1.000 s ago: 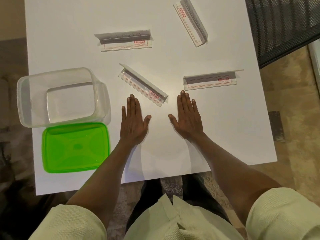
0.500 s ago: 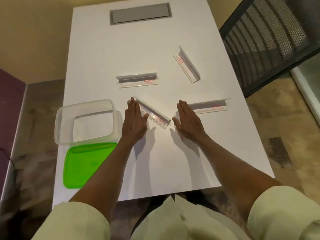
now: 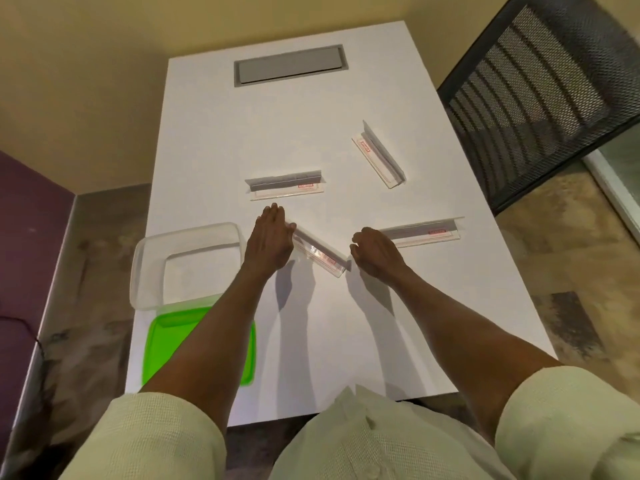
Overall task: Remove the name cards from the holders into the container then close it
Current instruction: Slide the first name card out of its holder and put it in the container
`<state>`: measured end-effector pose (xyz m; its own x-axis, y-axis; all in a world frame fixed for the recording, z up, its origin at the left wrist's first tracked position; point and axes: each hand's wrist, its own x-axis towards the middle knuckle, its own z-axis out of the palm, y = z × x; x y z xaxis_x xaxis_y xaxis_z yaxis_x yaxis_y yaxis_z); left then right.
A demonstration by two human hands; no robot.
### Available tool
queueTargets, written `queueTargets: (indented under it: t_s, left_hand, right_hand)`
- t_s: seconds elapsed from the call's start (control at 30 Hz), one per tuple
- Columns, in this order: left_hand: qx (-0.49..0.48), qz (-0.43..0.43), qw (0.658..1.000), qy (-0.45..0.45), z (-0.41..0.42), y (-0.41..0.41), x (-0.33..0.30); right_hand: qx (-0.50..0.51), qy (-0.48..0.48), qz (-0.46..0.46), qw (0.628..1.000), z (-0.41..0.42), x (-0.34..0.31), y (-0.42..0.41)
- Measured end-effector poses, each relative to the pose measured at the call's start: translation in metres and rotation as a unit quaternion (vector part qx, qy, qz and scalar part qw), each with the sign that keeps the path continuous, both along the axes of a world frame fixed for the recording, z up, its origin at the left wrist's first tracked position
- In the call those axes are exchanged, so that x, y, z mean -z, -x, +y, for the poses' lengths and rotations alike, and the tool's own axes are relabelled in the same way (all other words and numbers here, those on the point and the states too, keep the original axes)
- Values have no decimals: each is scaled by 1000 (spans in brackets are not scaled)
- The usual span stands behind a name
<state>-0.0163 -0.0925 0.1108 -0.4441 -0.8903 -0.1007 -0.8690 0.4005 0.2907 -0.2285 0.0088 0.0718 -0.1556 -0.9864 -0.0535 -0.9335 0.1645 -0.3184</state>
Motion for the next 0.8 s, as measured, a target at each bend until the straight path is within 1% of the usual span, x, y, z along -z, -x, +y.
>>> queueTargets:
  t_s: [0.1,0.17,0.3,0.37,0.47,0.6,0.73,0.8]
  left_hand:
    - [15,-11,1000,5,-8,0,1]
    - [8,-12,1000,-6,-15,2,1]
    - [-12,-15,999,-33,-31,10,3]
    - [-14,-25,998,-48,-41,15,5]
    - [-29,-31,997,-70,-56,20,11]
    - [-45,-49,993,-97,-70,26,17]
    - [-68,-63,988,-122,-75,29,21]
    - [-91,-68,985,-128,-77,29,22]
  right_hand:
    - [1,-60,-25,998,-4,3,0]
    - [9,-101,-55,993,-9,4,-2]
    - [64,-164,-98,979,-18,6,-2]
    - [80,-217,-116,966,-22,6,-1]
    - [115,-280,-155,940,-27,6,0]
    - [187,-325,-222,900,-33,7,1]
    - [249,-363,-319,839,-37,11,0]
    - [278,-371,-340,818,-40,14,1]
